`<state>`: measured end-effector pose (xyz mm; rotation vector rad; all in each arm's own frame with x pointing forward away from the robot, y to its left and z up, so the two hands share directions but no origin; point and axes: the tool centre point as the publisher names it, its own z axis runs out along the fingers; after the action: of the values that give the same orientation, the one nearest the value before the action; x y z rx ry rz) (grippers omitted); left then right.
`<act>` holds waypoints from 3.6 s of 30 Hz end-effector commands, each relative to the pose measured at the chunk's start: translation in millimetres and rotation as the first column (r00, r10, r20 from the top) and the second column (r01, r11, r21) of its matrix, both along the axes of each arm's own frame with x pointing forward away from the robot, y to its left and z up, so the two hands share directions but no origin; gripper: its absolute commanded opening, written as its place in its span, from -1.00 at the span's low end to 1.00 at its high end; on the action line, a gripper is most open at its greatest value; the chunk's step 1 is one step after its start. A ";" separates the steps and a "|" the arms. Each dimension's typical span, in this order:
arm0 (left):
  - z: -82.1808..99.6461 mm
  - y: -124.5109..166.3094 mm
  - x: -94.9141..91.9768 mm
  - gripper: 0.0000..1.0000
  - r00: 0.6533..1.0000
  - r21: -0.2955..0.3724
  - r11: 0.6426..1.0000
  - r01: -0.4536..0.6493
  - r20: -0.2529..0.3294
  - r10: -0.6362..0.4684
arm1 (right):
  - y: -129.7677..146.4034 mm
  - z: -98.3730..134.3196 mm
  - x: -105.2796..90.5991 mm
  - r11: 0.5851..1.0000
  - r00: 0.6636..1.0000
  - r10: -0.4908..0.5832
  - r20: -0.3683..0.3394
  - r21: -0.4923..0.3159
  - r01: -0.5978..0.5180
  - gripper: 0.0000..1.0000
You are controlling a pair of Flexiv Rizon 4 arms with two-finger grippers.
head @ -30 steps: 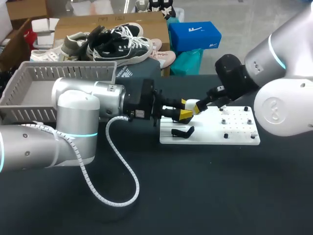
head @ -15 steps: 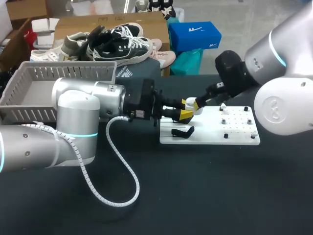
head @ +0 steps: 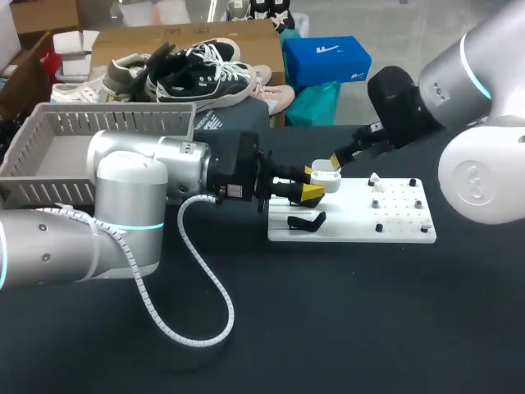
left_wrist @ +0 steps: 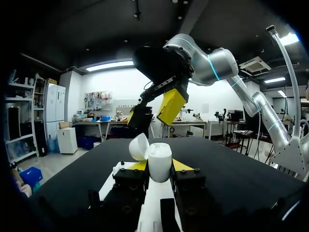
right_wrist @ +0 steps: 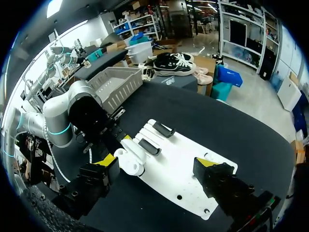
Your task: Pick up each earbud case from the left stands, insert the matching earbuds, close the lid, and place the case in the box.
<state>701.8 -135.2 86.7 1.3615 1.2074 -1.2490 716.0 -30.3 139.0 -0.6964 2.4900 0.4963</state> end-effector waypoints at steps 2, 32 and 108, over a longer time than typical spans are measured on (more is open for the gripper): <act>3.1 0.0 -2.1 -1.00 0.999 -0.028 1.000 0.008 0.032 -0.007 | -22.0 12.1 -25.3 0.994 0.996 -0.079 0.033 -0.072 0.081 1.00; 7.9 0.2 -4.2 -1.00 0.995 -0.054 0.998 0.019 0.100 -0.013 | -114.6 -56.7 -63.9 0.751 0.974 -0.225 0.003 -0.636 0.176 1.00; 7.9 0.2 -4.2 -1.00 0.995 -0.054 0.998 0.019 0.100 -0.013 | -128.1 -120.5 -50.2 0.771 0.894 -0.441 -0.082 -0.544 0.330 -0.62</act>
<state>698.2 -135.0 95.0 1.3817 1.0892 -1.2041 664.7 -159.7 19.0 -0.2955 2.8894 -0.2887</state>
